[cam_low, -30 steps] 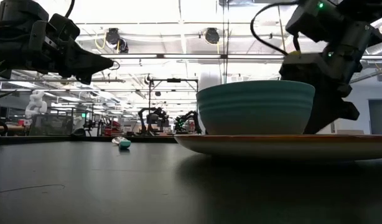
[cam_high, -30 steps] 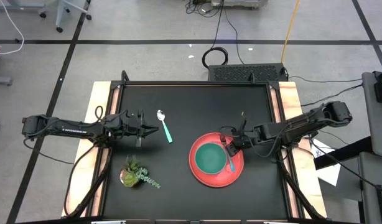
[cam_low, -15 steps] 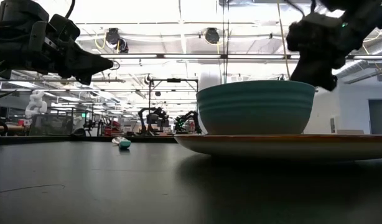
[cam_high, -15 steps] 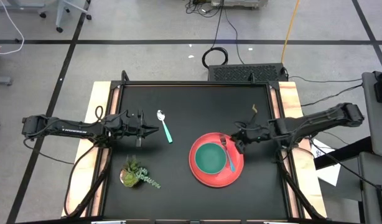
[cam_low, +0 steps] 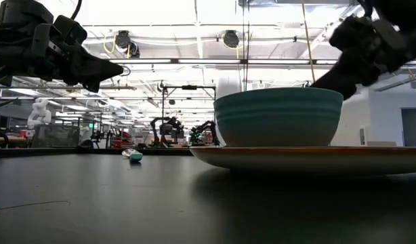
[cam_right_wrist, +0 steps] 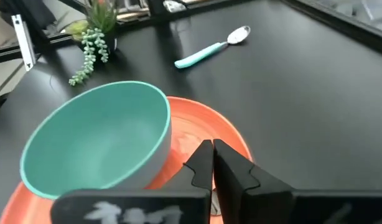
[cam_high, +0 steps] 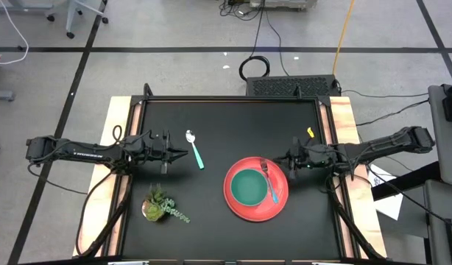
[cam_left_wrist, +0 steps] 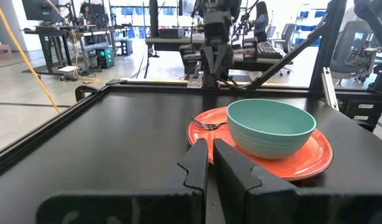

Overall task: Pick and place plate/cup/fork/spoon on tray
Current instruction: Put the spoon into the green bowl

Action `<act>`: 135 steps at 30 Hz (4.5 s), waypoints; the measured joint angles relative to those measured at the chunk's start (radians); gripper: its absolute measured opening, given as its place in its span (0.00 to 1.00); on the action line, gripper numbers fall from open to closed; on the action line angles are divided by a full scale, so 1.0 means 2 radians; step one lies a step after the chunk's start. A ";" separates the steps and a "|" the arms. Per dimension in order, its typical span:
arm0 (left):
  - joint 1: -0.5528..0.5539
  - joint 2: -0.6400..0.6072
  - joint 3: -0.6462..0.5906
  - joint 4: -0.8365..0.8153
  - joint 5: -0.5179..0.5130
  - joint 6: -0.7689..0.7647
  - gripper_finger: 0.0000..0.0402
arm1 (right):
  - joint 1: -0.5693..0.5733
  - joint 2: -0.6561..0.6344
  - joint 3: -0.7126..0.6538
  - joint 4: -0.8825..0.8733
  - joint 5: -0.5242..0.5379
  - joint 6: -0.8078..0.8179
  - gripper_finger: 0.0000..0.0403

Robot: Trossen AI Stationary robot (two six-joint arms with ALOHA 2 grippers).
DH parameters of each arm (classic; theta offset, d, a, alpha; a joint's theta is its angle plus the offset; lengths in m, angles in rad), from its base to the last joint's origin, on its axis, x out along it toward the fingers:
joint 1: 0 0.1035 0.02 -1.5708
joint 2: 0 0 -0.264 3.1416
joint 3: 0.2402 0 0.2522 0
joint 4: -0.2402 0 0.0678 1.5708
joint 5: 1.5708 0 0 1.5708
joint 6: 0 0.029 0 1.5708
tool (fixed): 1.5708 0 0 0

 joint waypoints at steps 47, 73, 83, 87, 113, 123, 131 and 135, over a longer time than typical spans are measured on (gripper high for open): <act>0.000 0.000 0.000 -0.022 -0.014 0.015 0.08 | 0.001 -0.126 -0.116 0.287 -0.100 -0.258 0.00; 0.000 0.000 0.000 -0.022 -0.014 0.013 0.08 | 0.000 -0.332 -0.117 0.077 -0.066 -0.290 0.00; 0.000 0.000 0.002 -0.031 -0.047 0.025 0.08 | 0.000 -0.342 -0.117 0.060 -0.105 -0.278 0.00; 0.001 0.000 0.037 -0.080 -0.056 -0.007 0.08 | 0.000 -0.342 -0.117 0.054 -0.105 -0.275 0.00; 0.118 0.219 0.421 -0.583 -0.038 -0.020 0.08 | 0.000 -0.341 -0.117 0.049 -0.104 -0.239 0.00; 0.136 0.357 0.571 -0.698 -0.008 0.196 0.08 | 0.000 -0.341 -0.117 0.042 -0.104 -0.233 0.00; 0.138 0.402 0.640 -0.752 0.025 0.318 0.08 | 0.000 -0.341 -0.117 0.027 -0.104 -0.233 0.00; 0.138 0.403 0.634 -0.763 0.017 0.400 0.08 | 0.000 -0.341 -0.117 0.024 -0.104 -0.229 0.00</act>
